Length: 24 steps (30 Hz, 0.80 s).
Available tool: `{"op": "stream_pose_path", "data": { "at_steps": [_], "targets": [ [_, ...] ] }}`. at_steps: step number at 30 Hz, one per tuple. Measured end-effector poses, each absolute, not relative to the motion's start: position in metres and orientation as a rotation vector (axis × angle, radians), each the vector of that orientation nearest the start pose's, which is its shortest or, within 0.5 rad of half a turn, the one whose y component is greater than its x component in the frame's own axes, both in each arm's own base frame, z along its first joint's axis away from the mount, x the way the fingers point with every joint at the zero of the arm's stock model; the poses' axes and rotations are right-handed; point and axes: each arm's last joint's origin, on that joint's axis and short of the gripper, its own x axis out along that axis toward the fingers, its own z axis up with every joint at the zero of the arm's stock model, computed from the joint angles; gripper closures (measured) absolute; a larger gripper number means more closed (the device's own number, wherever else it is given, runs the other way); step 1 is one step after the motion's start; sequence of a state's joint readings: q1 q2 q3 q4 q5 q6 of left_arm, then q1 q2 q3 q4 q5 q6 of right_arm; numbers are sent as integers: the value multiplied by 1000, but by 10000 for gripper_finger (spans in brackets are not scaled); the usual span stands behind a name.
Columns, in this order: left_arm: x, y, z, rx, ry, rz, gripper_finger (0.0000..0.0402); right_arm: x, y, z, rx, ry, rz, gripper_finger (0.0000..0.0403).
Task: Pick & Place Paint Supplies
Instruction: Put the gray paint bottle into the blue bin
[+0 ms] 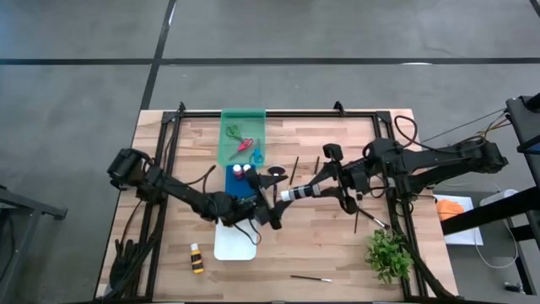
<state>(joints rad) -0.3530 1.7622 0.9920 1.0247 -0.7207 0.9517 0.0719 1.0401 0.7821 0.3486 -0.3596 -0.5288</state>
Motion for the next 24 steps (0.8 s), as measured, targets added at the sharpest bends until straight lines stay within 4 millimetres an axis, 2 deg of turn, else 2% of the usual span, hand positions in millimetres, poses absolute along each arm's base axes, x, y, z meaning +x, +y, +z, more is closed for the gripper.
{"op": "stream_pose_path", "data": {
  "at_steps": [6,12,15,24],
  "targets": [
    [352,-113,269,789,-77,412,131,225,27,337,-529,-198,402,259],
    [352,-116,271,805,-127,326,200,223,26,336,-521,-191,405,259],
    [352,-117,271,808,-135,313,212,224,26,335,-518,-184,407,259],
    [352,-117,273,810,-166,281,214,224,26,334,-511,-183,407,259]
  ]
}}
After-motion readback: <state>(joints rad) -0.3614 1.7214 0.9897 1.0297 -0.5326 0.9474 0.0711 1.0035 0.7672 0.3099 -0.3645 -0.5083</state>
